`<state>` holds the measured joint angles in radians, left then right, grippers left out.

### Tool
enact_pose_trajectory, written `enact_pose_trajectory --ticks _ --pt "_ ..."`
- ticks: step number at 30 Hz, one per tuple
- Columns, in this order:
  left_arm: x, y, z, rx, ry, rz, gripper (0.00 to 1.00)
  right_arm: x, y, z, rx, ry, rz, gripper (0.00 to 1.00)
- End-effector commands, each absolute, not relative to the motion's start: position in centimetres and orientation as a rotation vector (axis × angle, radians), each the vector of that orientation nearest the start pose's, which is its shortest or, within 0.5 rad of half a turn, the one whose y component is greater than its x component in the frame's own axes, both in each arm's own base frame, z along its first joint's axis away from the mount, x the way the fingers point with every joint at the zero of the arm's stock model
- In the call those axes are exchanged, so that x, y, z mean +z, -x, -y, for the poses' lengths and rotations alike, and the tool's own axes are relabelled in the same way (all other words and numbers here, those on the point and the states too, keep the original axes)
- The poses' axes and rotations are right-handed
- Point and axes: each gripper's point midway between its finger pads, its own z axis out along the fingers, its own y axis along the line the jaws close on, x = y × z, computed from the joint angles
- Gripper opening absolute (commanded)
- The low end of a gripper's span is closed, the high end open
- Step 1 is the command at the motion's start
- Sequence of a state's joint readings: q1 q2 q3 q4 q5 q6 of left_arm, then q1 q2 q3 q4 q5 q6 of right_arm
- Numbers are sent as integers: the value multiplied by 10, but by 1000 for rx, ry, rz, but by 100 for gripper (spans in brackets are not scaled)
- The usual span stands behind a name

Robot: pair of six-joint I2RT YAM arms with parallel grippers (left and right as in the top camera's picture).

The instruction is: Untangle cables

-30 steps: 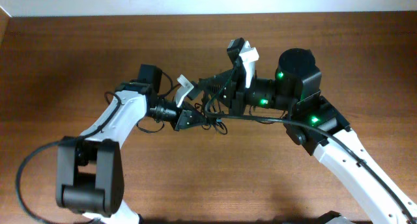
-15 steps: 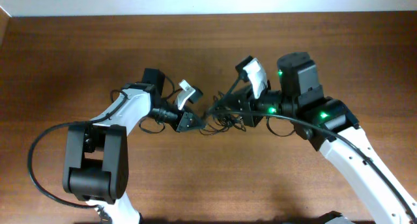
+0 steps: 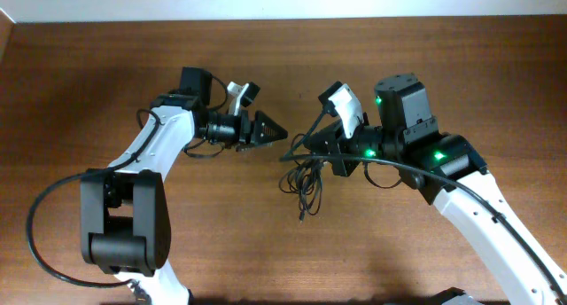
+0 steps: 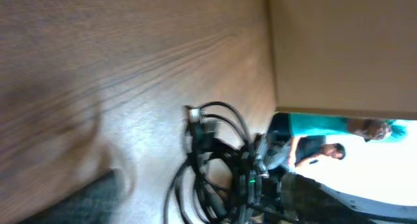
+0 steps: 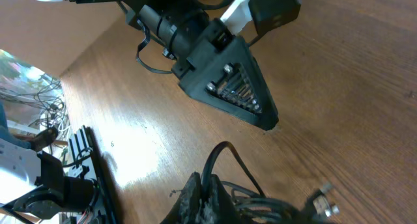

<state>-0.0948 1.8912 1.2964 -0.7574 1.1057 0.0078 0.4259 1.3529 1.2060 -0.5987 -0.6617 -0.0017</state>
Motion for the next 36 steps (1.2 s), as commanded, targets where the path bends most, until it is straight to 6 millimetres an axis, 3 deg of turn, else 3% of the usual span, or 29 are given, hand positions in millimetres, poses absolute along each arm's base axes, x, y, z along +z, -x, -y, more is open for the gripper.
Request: enact_pose_trajectory --ticks 1,5,8,14,17,20,21,24,31,36 --pt "130 -349 194 -1659 -134 -2634 99 256 -293 -249 972 834 -2149 4" --pt "113 -337 188 -1553 -35 -2790 99 247 -310 -235 853 673 -2236 4" --pt "113 -336 187 -1588 228 -2870 99 243 -320 -227 818 532 -2290 4" --pt "107 -333 190 -1543 692 -2987 99 243 -320 -229 832 537 -2289 4" --pt "100 -331 193 -1459 780 -3028 99 243 -320 -229 832 537 -2290 4" --pt "99 -324 205 -1440 938 -3066 92 243 -320 -229 832 537 -2290 4" --pt "96 -324 208 -1406 978 -3074 85 243 -320 -229 832 537 -2291 4" --pt "88 -317 217 -1295 1102 -3112 80 243 -320 -229 831 538 -2290 4" --pt "84 -324 231 -1312 1098 -3089 80 243 -320 -229 831 538 -2290 4" --pt "65 -335 234 -1319 1109 -3078 67 242 -319 -229 831 537 -2295 4"
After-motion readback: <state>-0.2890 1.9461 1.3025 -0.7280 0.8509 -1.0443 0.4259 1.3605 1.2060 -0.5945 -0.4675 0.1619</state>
